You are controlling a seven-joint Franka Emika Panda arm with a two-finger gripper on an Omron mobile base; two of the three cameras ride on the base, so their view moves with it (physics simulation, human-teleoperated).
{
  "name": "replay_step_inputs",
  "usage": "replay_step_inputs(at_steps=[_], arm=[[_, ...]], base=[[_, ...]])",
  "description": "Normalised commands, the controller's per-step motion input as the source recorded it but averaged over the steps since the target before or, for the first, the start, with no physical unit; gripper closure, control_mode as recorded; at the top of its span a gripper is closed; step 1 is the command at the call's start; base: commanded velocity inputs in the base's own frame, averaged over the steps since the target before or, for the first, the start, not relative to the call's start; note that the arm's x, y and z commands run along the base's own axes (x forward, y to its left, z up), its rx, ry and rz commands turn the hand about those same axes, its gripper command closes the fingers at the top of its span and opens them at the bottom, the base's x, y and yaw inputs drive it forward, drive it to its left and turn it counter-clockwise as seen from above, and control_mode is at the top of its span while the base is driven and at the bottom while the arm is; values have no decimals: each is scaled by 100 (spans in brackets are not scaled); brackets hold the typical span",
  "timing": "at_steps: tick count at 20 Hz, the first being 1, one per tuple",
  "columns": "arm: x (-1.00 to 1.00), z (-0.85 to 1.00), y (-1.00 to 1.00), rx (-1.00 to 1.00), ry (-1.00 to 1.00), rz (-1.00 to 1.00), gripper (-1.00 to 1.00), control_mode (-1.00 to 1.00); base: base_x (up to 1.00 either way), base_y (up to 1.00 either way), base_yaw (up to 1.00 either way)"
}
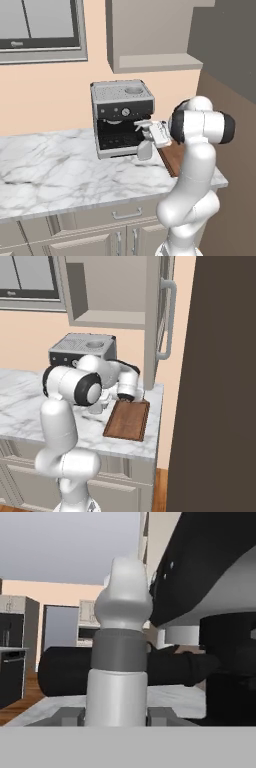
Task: Grab the spray bottle from the cabinet, then place it next to the cutting board for sanitizing. Then grab the dish brush from the countertop next to the sink and place it next to the cutting board.
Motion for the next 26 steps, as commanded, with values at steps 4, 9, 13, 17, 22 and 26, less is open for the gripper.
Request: replay_step_inputs(at_steps=[4, 9, 13, 17, 22, 26], arm=[[-20, -54, -2, 0, -1, 10, 100, -100], [-58, -49, -12, 0, -5, 5, 100, -100], [-76, -10, -34, 0, -7, 0, 100, -100], [-6, -2, -4, 0, 1, 0, 100, -100], [3, 8, 0, 0, 5, 0, 100, -100], [10, -6, 2, 0, 25, 0, 100, -100]], base=[[0, 0, 0], [0, 0, 0], [0, 0, 0], [0, 0, 0], [0, 0, 0], [0, 0, 0]])
